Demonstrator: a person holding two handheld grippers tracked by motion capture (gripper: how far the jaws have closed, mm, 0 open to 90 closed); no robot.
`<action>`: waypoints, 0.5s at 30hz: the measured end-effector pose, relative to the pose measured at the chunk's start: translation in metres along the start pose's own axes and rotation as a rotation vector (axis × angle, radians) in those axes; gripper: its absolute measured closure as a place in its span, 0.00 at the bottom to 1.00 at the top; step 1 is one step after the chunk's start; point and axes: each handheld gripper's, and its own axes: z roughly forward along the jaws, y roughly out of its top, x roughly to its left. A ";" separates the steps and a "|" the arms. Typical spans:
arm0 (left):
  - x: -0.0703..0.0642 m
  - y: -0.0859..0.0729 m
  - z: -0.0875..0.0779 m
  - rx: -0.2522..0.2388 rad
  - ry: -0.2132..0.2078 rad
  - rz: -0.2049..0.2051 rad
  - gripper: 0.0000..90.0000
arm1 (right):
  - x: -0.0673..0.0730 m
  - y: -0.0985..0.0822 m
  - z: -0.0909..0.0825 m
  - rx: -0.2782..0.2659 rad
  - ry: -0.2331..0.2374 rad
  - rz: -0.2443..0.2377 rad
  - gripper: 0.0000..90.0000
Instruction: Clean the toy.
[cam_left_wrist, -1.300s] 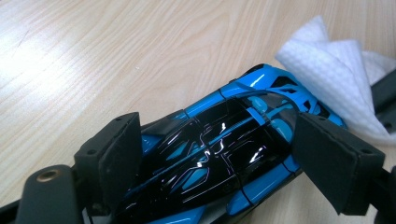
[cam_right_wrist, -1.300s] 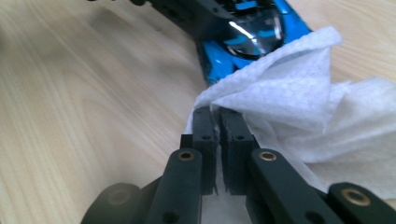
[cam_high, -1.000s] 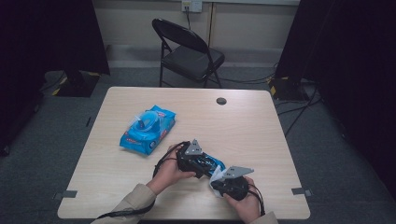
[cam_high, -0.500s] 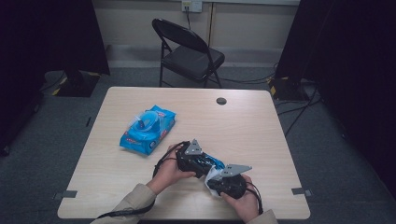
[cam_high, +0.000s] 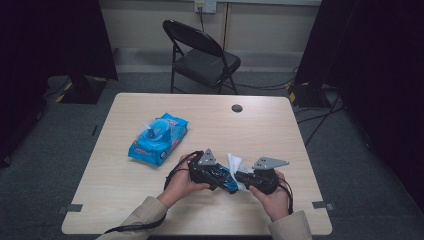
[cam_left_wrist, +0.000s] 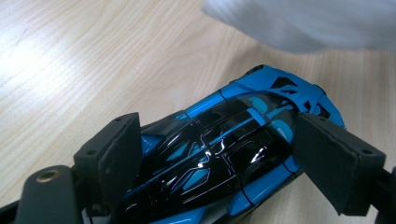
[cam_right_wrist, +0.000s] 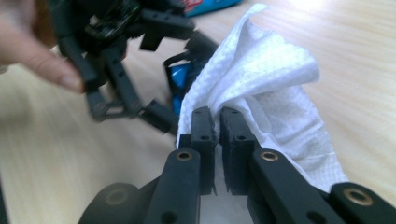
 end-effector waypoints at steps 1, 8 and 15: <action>0.000 0.000 0.000 -0.003 -0.001 -0.005 0.18 | -0.003 0.003 0.001 -0.003 -0.004 0.004 0.94; 0.003 0.002 -0.003 0.030 -0.006 0.014 0.20 | -0.018 0.015 0.016 0.007 -0.033 0.025 0.94; 0.003 0.005 -0.012 0.024 -0.018 -0.022 0.20 | -0.025 0.021 0.034 0.026 -0.043 0.036 0.94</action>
